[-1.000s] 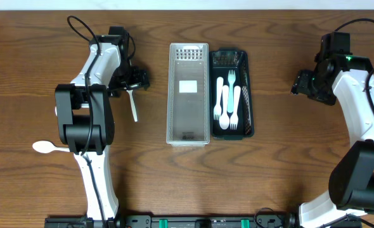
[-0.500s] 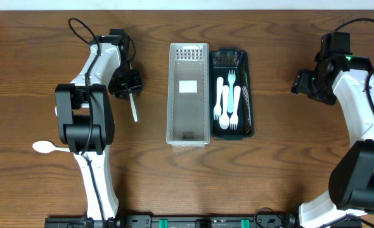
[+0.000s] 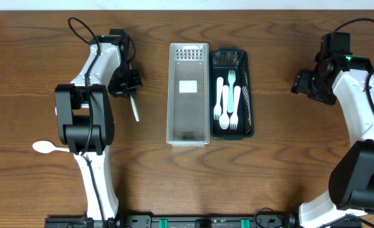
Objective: Pack container
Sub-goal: 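Carry the spoon into the white basket and release it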
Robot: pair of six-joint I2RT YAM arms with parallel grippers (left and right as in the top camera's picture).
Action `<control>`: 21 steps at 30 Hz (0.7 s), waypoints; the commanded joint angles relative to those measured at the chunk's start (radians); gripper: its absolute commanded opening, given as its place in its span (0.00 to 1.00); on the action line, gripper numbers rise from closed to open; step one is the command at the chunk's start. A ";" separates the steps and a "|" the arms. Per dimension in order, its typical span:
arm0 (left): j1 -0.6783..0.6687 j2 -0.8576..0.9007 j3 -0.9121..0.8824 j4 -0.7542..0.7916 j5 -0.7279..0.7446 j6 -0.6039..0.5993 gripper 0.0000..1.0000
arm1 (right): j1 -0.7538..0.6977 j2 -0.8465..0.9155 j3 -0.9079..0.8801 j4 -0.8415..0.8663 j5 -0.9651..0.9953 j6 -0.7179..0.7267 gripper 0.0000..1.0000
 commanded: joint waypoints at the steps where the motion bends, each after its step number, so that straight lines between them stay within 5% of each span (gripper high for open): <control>1: -0.024 -0.103 0.042 -0.039 -0.024 0.002 0.06 | -0.006 -0.001 -0.002 0.000 -0.004 -0.012 0.74; 11: -0.306 -0.428 0.058 -0.064 -0.025 0.002 0.06 | -0.006 -0.001 -0.002 0.007 -0.004 -0.012 0.74; 21: -0.464 -0.315 0.027 -0.012 -0.040 -0.069 0.06 | -0.006 -0.001 -0.002 0.009 -0.007 -0.012 0.74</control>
